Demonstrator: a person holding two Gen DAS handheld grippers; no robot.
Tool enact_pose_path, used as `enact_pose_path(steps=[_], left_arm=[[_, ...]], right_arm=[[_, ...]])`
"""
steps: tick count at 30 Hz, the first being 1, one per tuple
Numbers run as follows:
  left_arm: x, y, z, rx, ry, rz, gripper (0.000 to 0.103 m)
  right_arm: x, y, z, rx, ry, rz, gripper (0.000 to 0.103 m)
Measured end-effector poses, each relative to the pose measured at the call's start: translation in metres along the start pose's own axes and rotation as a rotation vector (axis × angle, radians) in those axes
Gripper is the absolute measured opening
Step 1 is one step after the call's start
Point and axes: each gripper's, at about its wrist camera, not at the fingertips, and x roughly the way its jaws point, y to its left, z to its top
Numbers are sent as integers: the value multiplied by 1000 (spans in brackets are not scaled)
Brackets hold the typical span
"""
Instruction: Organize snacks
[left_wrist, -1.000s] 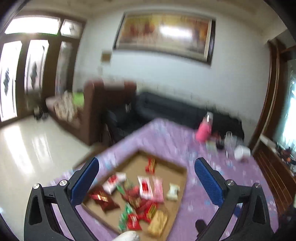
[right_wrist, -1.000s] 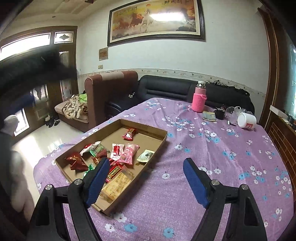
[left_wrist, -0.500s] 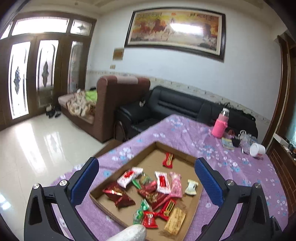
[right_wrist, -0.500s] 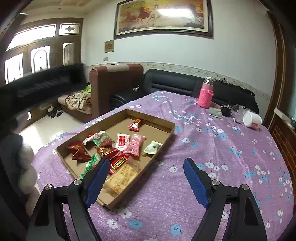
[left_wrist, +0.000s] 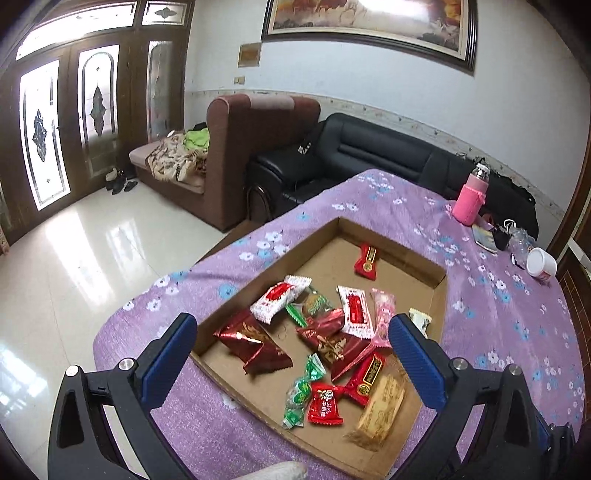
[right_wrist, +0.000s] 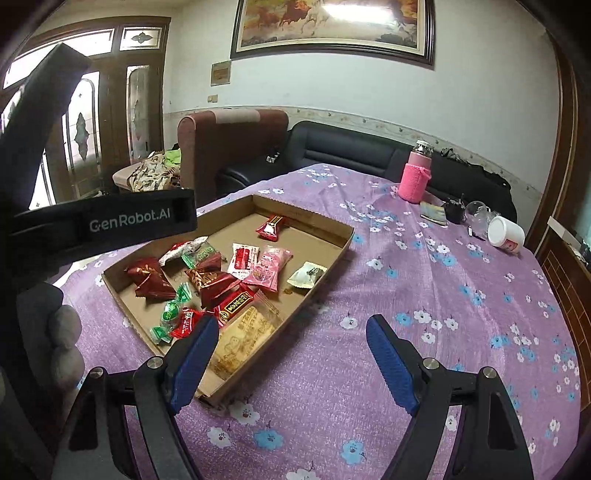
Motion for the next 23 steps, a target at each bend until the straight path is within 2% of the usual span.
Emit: enact_pose_path(steps=[12, 19, 23], left_arm=[[7, -6, 0, 7, 31, -4, 103], [7, 7, -2, -32, 22, -13, 103], [11, 10, 3, -15, 63, -32, 103]], right_arm=[[1, -1, -1, 11, 11, 7, 86], [5, 8, -4, -9, 32, 12, 86], [8, 8, -1, 10, 48, 32, 86]])
